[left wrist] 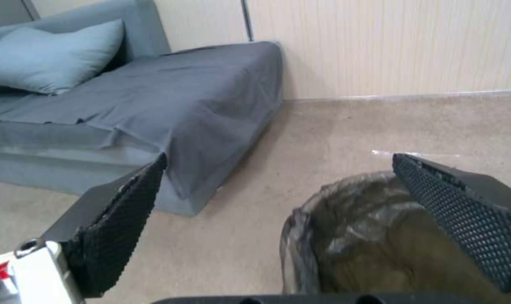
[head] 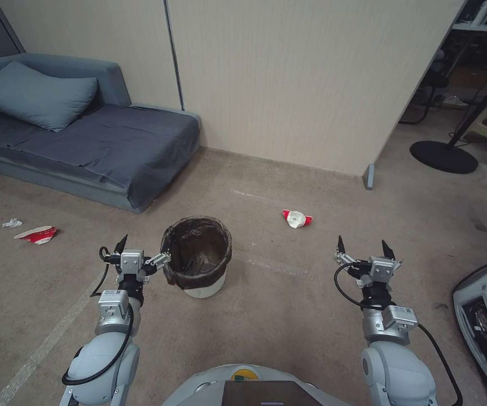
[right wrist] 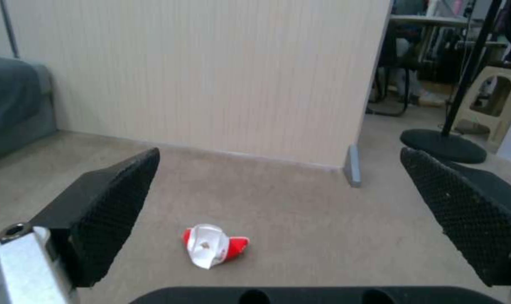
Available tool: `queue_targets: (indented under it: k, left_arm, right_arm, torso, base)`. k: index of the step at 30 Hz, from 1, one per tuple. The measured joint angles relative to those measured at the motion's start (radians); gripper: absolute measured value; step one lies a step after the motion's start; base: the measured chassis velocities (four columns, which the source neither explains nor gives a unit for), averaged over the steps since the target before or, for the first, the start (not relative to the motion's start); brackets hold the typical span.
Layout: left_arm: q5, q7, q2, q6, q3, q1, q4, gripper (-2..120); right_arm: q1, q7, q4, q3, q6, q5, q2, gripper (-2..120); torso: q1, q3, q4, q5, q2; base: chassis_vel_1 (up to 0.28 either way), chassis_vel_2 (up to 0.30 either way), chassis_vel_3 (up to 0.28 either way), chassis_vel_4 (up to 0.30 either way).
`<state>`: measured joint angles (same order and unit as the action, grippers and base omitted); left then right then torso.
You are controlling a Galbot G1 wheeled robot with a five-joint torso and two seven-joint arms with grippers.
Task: Pick up the trash bin, then pick up the garbage from the floor and place it into the trash bin.
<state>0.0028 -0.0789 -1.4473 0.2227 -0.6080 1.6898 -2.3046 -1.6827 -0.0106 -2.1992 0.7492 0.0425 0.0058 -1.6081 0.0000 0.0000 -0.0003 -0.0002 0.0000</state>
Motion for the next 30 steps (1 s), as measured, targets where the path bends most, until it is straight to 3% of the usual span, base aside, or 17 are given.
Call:
queue_targets:
  k: [23, 27, 30]
  left_arm:
    - [-0.001, 0.000, 0.009, 0.004, -0.001, -0.005, 0.003, 100]
    - [-0.041, -0.007, 0.043, 0.060, -0.002, -0.016, 0.000, 100]
    - [-0.111, -0.030, 0.094, 0.168, 0.001, -0.028, -0.004, 100]
  right_arm:
    - [0.001, 0.009, 0.006, 0.000, 0.028, 0.021, 0.000, 100]
    - [0.006, 0.005, 0.008, 0.001, 0.029, 0.041, 0.000, 100]
    - [0.004, -0.007, 0.014, 0.001, 0.027, 0.046, 0.000, 100]
  torso:
    - [0.000, 0.000, 0.0004, 0.0002, 0.000]
    - [0.000, 0.000, 0.0003, 0.0001, 0.000]
    - [0.000, 0.000, 0.0002, 0.0001, 0.000]
  base:
    - [-0.126, 0.132, 0.132, -0.130]
    - [0.000, 0.000, 0.000, 0.000]
    - [0.000, 0.000, 0.000, 0.000]
